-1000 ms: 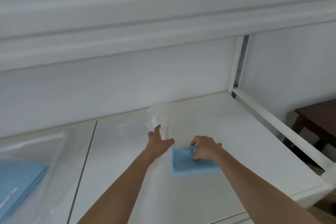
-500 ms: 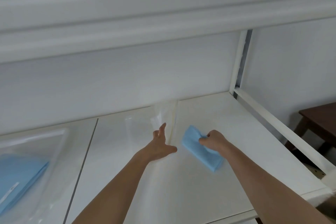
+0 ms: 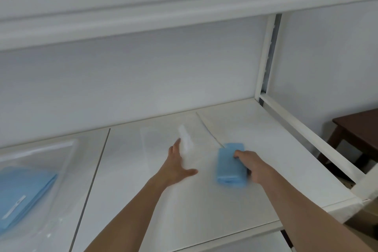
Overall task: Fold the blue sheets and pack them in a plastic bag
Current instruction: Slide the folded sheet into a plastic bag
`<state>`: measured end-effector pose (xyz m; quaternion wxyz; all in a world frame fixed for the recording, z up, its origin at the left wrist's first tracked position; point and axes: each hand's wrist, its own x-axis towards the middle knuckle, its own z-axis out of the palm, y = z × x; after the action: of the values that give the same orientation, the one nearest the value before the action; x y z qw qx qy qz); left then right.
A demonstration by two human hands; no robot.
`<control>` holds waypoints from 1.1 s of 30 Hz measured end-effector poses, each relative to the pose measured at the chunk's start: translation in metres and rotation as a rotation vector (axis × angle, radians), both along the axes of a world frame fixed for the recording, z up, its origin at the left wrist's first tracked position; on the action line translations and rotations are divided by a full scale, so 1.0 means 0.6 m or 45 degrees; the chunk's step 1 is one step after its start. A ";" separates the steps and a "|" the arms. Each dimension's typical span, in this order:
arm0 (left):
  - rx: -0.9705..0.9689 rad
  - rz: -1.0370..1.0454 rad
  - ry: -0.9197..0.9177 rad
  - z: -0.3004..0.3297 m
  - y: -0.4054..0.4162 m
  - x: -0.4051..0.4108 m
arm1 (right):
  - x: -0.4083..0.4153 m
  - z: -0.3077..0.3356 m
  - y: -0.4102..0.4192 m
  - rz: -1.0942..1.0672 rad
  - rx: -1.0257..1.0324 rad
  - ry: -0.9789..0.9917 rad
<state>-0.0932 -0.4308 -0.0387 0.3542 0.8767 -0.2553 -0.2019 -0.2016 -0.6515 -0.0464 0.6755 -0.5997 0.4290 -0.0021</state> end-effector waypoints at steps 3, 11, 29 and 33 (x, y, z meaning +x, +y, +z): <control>0.360 -0.126 -0.381 -0.023 0.022 -0.001 | 0.004 -0.009 0.006 -0.072 -0.029 -0.052; 0.562 -0.017 -0.698 -0.021 0.078 0.013 | -0.002 -0.017 0.019 -0.127 -0.152 -0.041; 0.320 0.082 -0.383 -0.025 0.080 0.000 | -0.021 -0.017 0.033 -0.025 -0.069 -0.058; 0.434 -0.074 -0.330 -0.013 0.103 0.003 | -0.018 -0.021 0.035 -0.032 -0.116 -0.051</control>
<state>-0.0914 -0.3692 -0.0467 0.1590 0.9348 -0.2861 -0.1380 -0.2123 -0.6307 -0.0592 0.6559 -0.6241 0.4225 -0.0422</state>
